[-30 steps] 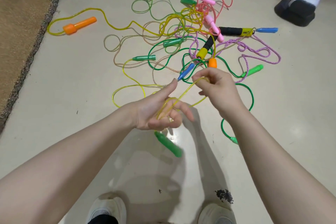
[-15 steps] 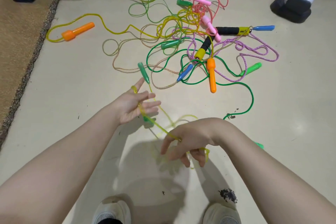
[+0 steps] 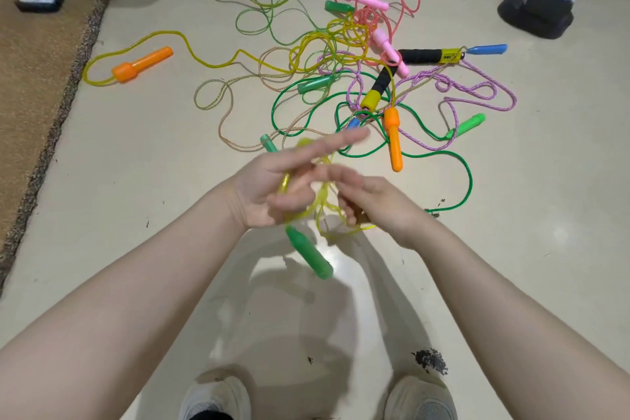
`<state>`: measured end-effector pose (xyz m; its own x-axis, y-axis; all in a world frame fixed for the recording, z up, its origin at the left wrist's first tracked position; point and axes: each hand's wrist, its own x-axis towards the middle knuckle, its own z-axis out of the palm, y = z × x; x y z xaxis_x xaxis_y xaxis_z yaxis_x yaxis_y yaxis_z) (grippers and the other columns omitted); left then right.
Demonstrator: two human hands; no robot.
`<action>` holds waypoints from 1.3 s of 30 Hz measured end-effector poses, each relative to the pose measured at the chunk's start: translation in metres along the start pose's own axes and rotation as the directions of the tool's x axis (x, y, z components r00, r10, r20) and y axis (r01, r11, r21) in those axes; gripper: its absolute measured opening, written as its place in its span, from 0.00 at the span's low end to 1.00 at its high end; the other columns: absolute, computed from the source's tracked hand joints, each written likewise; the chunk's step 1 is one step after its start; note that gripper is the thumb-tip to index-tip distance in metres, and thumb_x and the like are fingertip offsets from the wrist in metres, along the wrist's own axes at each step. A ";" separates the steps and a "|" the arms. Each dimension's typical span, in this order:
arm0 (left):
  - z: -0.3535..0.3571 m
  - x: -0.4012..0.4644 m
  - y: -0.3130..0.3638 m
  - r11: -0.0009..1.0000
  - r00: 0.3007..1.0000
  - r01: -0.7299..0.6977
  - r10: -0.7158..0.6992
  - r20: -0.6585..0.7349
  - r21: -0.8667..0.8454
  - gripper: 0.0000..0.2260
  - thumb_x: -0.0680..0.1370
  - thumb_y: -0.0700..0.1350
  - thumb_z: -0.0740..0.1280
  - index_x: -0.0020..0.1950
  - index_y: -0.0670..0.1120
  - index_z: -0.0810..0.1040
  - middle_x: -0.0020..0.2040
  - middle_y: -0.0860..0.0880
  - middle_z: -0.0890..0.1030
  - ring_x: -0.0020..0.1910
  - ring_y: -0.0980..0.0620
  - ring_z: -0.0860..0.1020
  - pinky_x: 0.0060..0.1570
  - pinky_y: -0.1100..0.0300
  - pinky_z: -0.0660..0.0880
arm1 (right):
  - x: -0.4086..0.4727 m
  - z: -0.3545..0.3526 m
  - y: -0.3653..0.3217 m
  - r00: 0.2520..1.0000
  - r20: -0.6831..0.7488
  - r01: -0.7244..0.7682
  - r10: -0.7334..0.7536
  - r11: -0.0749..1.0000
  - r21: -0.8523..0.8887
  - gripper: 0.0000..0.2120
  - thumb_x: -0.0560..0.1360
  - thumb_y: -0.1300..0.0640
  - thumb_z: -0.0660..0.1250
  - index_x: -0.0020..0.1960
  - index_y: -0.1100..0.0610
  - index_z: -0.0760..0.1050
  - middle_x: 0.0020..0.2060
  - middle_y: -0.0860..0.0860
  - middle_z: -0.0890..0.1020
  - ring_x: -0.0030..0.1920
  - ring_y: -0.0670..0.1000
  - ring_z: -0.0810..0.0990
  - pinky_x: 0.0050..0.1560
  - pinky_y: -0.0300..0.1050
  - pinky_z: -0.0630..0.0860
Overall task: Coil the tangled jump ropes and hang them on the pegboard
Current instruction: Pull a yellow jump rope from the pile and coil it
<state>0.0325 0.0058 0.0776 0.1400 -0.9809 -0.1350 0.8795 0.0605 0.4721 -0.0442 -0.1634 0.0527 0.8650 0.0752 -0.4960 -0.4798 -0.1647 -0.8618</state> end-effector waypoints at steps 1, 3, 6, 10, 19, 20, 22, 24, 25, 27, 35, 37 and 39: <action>0.001 0.000 0.004 0.994 0.984 -0.105 0.106 -0.144 0.016 0.21 0.70 0.47 0.72 0.63 0.51 0.77 0.51 0.45 0.83 0.21 0.60 0.75 0.17 0.73 0.68 | -0.003 0.000 0.004 0.994 0.099 -0.051 0.052 0.999 -0.017 0.17 0.81 0.54 0.57 0.35 0.57 0.71 0.25 0.51 0.72 0.26 0.47 0.70 0.30 0.38 0.66; -0.008 -0.003 0.008 0.964 0.886 -0.264 0.248 -0.391 0.013 0.25 0.66 0.46 0.74 0.63 0.49 0.77 0.53 0.43 0.83 0.28 0.56 0.81 0.25 0.70 0.76 | -0.010 -0.001 0.004 0.944 0.299 -0.107 0.140 0.986 -0.124 0.14 0.81 0.55 0.55 0.41 0.56 0.73 0.25 0.49 0.75 0.25 0.48 0.72 0.27 0.38 0.64; -0.021 -0.004 -0.001 0.978 0.709 -0.162 0.207 -0.674 0.130 0.22 0.77 0.44 0.63 0.71 0.45 0.67 0.58 0.42 0.79 0.45 0.47 0.83 0.46 0.56 0.80 | -0.018 -0.006 -0.011 0.822 0.508 -0.142 0.256 0.957 -0.253 0.08 0.80 0.56 0.59 0.52 0.47 0.77 0.28 0.50 0.79 0.22 0.49 0.72 0.28 0.38 0.67; -0.017 0.005 -0.024 0.948 0.579 -0.008 0.263 -0.771 0.318 0.16 0.81 0.42 0.59 0.69 0.44 0.69 0.61 0.44 0.77 0.51 0.48 0.80 0.54 0.53 0.77 | -0.018 -0.013 -0.029 0.848 0.526 0.029 0.065 0.985 -0.170 0.07 0.74 0.63 0.67 0.49 0.55 0.81 0.24 0.49 0.78 0.23 0.44 0.70 0.29 0.34 0.67; 0.006 0.017 -0.032 0.921 0.930 0.239 -0.125 -0.346 0.308 0.31 0.72 0.68 0.55 0.42 0.42 0.83 0.23 0.50 0.72 0.12 0.60 0.60 0.18 0.65 0.50 | 0.000 -0.027 -0.018 0.965 -0.172 0.214 -0.200 0.975 0.062 0.08 0.72 0.64 0.69 0.35 0.56 0.77 0.26 0.48 0.74 0.29 0.45 0.70 0.32 0.33 0.68; 0.006 0.015 -0.027 0.954 0.965 0.197 -0.149 -0.215 0.224 0.27 0.71 0.65 0.61 0.44 0.42 0.83 0.24 0.51 0.74 0.13 0.62 0.63 0.15 0.69 0.53 | -0.001 -0.023 -0.012 0.972 -0.157 0.182 -0.174 0.982 0.044 0.09 0.73 0.62 0.68 0.35 0.57 0.75 0.27 0.50 0.74 0.29 0.46 0.69 0.32 0.34 0.68; 0.003 0.012 -0.020 0.991 0.995 0.098 -0.094 -0.046 0.093 0.19 0.73 0.56 0.67 0.52 0.42 0.82 0.29 0.49 0.78 0.14 0.63 0.68 0.15 0.72 0.59 | -0.002 -0.013 -0.001 0.994 -0.067 0.088 -0.087 0.996 0.008 0.13 0.76 0.56 0.65 0.36 0.61 0.75 0.27 0.52 0.72 0.29 0.48 0.69 0.35 0.39 0.67; 0.001 0.009 -0.015 0.997 0.992 -0.023 0.032 -0.120 0.076 0.18 0.70 0.50 0.71 0.58 0.45 0.81 0.35 0.50 0.80 0.15 0.63 0.68 0.15 0.72 0.59 | -0.003 -0.006 0.009 0.997 0.056 -0.047 0.047 0.999 -0.010 0.16 0.78 0.51 0.61 0.37 0.60 0.75 0.24 0.50 0.72 0.26 0.48 0.70 0.34 0.42 0.66; 0.000 0.007 -0.012 0.992 0.973 -0.085 0.104 -0.205 0.097 0.21 0.67 0.49 0.73 0.59 0.47 0.80 0.37 0.50 0.81 0.15 0.63 0.67 0.15 0.73 0.58 | -0.004 -0.005 0.012 0.985 0.130 -0.108 0.114 0.993 -0.046 0.16 0.79 0.50 0.60 0.37 0.58 0.74 0.24 0.50 0.73 0.25 0.48 0.71 0.32 0.41 0.66; -0.004 0.002 -0.004 0.971 0.904 -0.217 0.240 -0.355 0.104 0.28 0.63 0.46 0.75 0.62 0.49 0.76 0.42 0.50 0.83 0.16 0.62 0.68 0.15 0.74 0.61 | -0.010 -0.004 0.015 0.934 0.284 -0.174 0.217 0.970 -0.168 0.12 0.79 0.53 0.60 0.39 0.57 0.73 0.26 0.50 0.77 0.23 0.48 0.72 0.29 0.38 0.68; -0.036 -0.007 -0.012 0.951 0.519 -0.204 0.305 -0.799 0.231 0.25 0.80 0.36 0.59 0.76 0.43 0.55 0.64 0.44 0.75 0.49 0.47 0.82 0.52 0.53 0.79 | -0.024 -0.007 -0.026 0.847 0.492 0.089 0.200 0.859 -0.504 0.09 0.76 0.61 0.63 0.49 0.51 0.80 0.34 0.50 0.80 0.38 0.43 0.77 0.46 0.38 0.72; -0.035 -0.004 -0.022 0.956 0.546 -0.072 0.275 -0.791 0.283 0.23 0.80 0.38 0.59 0.75 0.46 0.58 0.63 0.47 0.77 0.50 0.49 0.81 0.57 0.51 0.76 | -0.026 -0.006 -0.040 0.823 0.549 0.134 0.143 0.892 -0.433 0.10 0.75 0.65 0.63 0.46 0.52 0.80 0.31 0.49 0.80 0.37 0.45 0.77 0.44 0.39 0.72; -0.023 0.003 -0.030 0.930 0.635 0.107 0.207 -0.744 0.351 0.15 0.81 0.43 0.59 0.67 0.51 0.66 0.50 0.49 0.82 0.36 0.54 0.82 0.47 0.59 0.78 | -0.026 -0.007 -0.048 0.833 0.552 0.134 0.040 0.953 -0.270 0.09 0.75 0.68 0.63 0.43 0.56 0.78 0.27 0.47 0.78 0.30 0.46 0.75 0.37 0.34 0.71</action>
<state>0.0168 0.0051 0.0434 0.6096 -0.4730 -0.6361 0.6738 -0.1137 0.7302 -0.0421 -0.1647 0.1079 0.6203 0.5993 -0.5061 -0.3021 -0.4129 -0.8592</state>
